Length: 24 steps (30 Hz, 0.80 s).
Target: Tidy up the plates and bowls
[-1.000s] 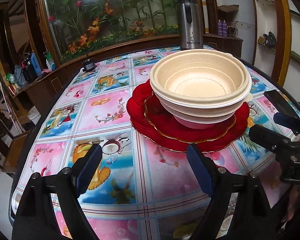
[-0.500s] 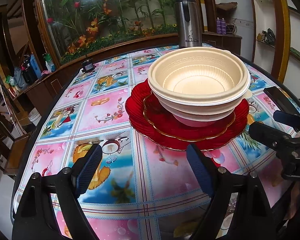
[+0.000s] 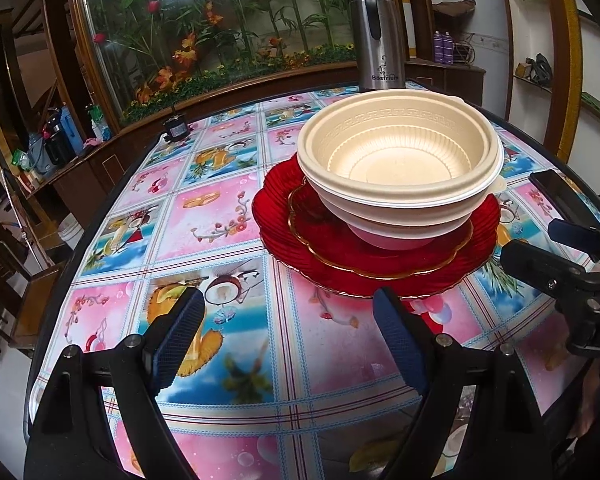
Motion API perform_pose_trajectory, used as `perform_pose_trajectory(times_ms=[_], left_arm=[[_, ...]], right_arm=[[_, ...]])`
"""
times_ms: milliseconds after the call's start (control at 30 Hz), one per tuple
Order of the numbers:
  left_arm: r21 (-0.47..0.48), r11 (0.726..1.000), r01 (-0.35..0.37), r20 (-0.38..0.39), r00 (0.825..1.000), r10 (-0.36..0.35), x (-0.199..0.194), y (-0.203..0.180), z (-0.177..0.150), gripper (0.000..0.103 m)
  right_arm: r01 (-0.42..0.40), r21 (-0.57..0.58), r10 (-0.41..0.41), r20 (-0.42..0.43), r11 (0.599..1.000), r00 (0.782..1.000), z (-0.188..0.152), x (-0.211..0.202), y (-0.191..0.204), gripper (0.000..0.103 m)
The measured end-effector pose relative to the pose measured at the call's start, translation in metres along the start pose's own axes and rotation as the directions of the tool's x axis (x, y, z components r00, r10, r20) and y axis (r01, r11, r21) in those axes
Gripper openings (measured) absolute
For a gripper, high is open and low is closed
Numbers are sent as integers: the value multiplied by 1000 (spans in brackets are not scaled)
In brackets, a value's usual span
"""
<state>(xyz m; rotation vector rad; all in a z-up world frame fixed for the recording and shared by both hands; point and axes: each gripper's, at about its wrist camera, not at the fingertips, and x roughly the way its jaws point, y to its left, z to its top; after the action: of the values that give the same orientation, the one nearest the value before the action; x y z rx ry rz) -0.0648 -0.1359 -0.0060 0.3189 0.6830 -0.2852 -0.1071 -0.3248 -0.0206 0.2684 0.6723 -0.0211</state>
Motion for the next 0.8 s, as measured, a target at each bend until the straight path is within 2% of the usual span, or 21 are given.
perform_pose_trajectory(times_ms=[800], left_arm=[[0,1000,-18,0,1000,18,-1,2,-1,87]], right_arm=[[-1,3,1,7,1000,1000,-2,-2,2,103]])
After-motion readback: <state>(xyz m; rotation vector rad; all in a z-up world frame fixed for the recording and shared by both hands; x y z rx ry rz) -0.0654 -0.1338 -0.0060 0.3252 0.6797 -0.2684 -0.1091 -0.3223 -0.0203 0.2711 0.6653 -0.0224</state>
